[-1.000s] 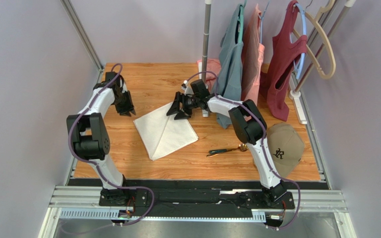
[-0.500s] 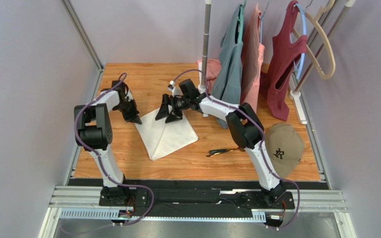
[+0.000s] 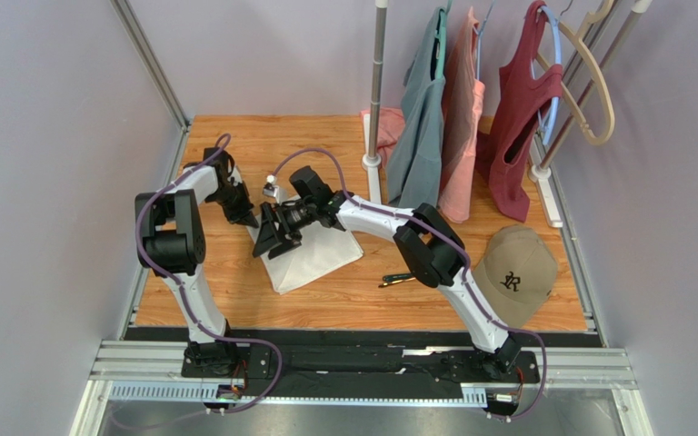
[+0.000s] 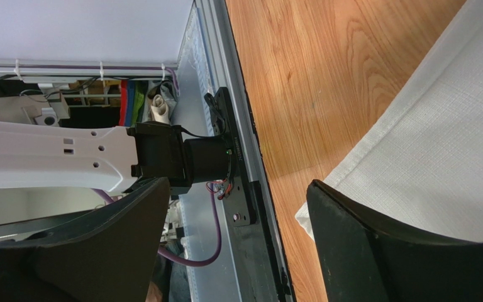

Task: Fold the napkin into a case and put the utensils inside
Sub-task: Smooth out the upper triangle-folded napkin at the center of the board.

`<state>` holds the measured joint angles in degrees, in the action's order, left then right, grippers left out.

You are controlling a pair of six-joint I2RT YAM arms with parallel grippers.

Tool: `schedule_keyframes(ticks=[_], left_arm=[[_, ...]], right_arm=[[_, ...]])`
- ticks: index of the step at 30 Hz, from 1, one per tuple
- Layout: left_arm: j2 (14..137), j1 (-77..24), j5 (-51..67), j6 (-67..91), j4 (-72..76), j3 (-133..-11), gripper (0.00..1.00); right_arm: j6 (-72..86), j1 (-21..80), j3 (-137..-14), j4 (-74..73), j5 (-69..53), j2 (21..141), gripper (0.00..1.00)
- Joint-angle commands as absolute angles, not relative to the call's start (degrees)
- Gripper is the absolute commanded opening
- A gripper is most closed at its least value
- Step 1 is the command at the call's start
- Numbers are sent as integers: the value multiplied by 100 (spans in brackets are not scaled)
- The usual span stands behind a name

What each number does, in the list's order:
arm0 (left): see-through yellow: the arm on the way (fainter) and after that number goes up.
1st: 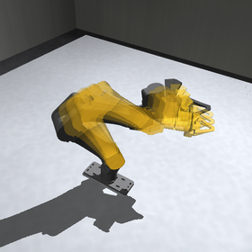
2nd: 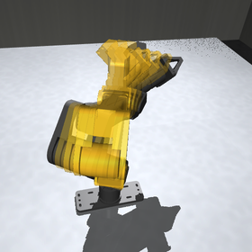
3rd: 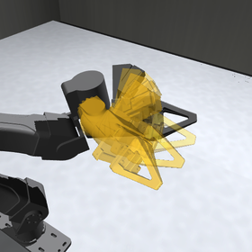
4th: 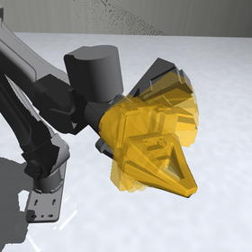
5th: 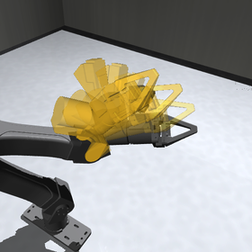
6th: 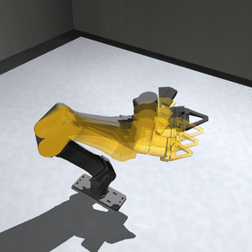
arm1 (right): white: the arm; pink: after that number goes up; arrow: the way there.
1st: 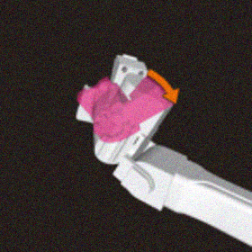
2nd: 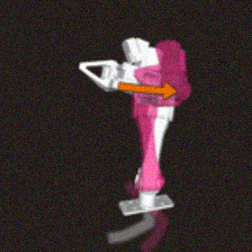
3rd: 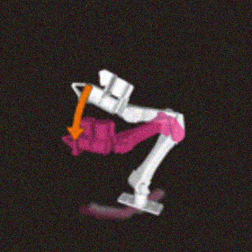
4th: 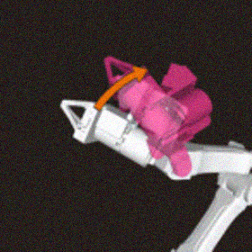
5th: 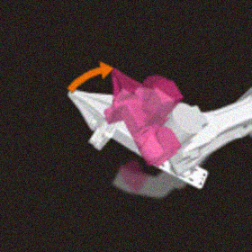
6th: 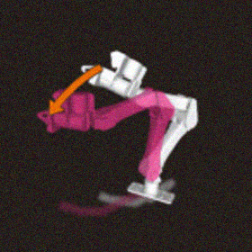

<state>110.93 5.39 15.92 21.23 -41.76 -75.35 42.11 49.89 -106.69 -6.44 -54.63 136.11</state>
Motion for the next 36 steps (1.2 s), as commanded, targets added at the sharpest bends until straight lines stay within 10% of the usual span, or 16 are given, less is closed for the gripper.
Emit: schedule_keyframes(ticks=[1, 36], left_arm=[[11144, 571, 1573, 2206, -4175, -7593, 0], [11471, 563, 1222, 1925, -4527, -8350, 0]], right_arm=[[4447, 5053, -10933, -273, -5827, 13834, 84], [4728, 5239, -8746, 870, -6223, 13211, 80]])
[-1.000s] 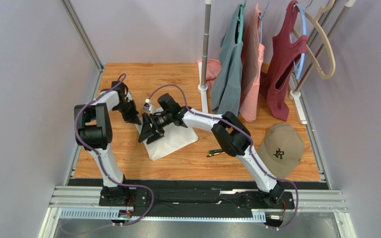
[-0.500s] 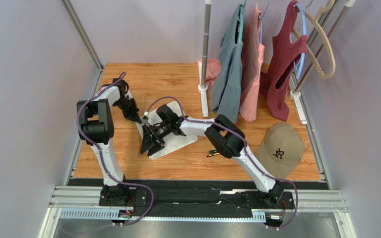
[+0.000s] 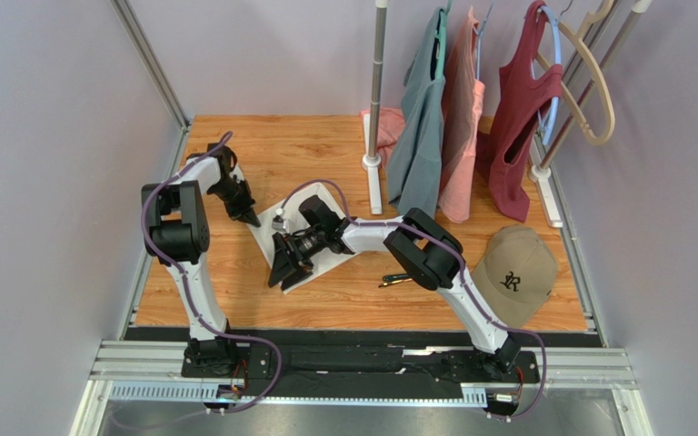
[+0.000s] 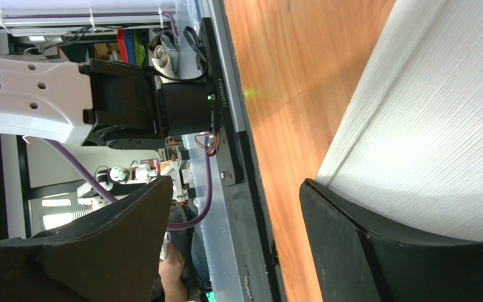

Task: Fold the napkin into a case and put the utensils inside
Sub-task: Smooth out the upper triangle-folded napkin at the center of the board.

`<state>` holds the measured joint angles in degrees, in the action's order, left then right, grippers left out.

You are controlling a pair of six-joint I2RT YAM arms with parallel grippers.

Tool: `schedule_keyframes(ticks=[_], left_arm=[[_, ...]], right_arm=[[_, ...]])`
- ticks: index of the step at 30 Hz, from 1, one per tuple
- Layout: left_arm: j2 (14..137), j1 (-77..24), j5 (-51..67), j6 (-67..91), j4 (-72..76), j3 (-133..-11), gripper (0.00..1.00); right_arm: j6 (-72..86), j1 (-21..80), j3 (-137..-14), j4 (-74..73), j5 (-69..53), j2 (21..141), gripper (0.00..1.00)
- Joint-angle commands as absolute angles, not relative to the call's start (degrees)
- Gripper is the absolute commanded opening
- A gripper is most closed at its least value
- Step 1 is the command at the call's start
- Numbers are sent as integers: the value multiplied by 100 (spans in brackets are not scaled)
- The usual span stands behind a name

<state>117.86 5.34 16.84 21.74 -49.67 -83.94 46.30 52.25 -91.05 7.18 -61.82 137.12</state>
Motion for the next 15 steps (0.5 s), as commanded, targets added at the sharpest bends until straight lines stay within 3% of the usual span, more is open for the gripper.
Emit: schedule_keyframes(ticks=[1, 3, 5, 11, 15], left_arm=[[11348, 563, 1204, 1916, -4518, -8350, 0], [11031, 562, 1160, 1899, -4439, -8306, 1], [10759, 563, 1134, 1907, -4403, -8253, 12], [9995, 562, 1712, 2310, -4061, -7561, 26], [9537, 457, 2276, 2759, -3596, -6822, 24]], right_arm=[[4729, 5212, -8710, 879, -6153, 13088, 80], [4746, 5064, -8657, 888, -6109, 12789, 80], [4737, 4923, -8692, 774, -5942, 12543, 81], [5062, 4299, -9105, 923, -5722, 12480, 82], [5194, 3965, -9474, 985, -5660, 12752, 82]])
